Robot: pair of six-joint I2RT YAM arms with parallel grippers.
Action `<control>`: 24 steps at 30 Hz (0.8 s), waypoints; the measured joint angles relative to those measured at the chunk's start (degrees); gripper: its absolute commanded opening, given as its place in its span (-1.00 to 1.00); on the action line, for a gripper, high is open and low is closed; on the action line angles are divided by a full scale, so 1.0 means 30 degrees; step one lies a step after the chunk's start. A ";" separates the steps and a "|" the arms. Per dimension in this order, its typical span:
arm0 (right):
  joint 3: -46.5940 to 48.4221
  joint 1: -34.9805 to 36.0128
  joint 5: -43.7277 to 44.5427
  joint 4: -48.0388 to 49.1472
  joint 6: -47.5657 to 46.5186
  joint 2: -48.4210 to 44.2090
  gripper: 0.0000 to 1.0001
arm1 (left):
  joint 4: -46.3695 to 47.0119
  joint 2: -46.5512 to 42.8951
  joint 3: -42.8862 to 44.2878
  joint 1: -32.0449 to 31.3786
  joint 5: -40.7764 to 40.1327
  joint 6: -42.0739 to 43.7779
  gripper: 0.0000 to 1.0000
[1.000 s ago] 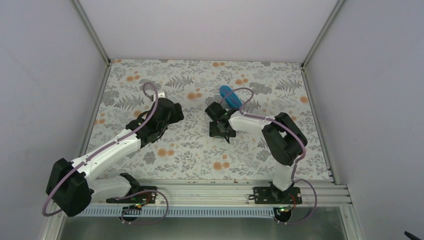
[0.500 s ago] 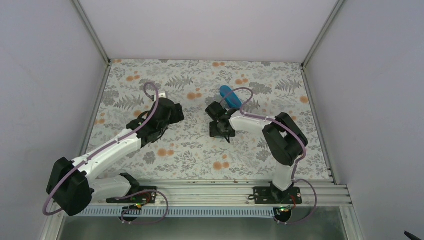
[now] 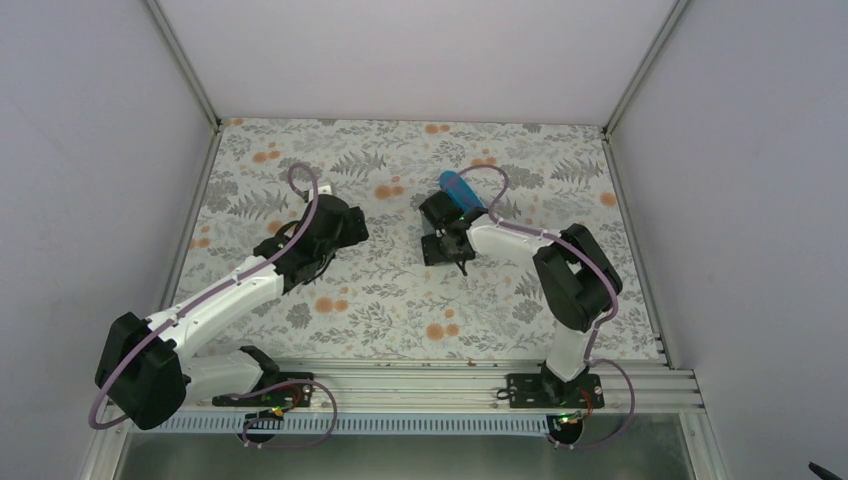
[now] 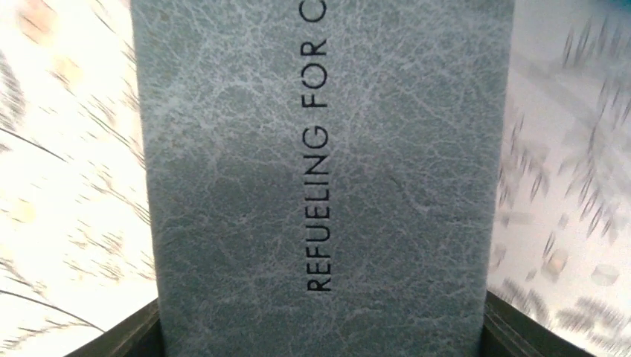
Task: Organize the sunglasses
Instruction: Pick up the sunglasses case from the center of the board, then place the sunglasses case at the center of the board.
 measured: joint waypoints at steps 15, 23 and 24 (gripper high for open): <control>0.4918 -0.2025 -0.0940 0.1311 -0.6178 0.3184 0.04 | -0.0015 -0.0036 0.0000 0.0991 0.1137 -0.0015 0.77; 0.5778 -0.2259 -0.1246 0.0896 -0.6943 0.4517 0.14 | -0.0015 -0.0036 0.0000 0.1166 0.1479 -0.0015 0.77; 0.5865 -0.2259 -0.1231 0.0903 -0.6943 0.4554 0.16 | -0.0015 -0.0044 0.0000 0.1173 0.1479 -0.0015 0.77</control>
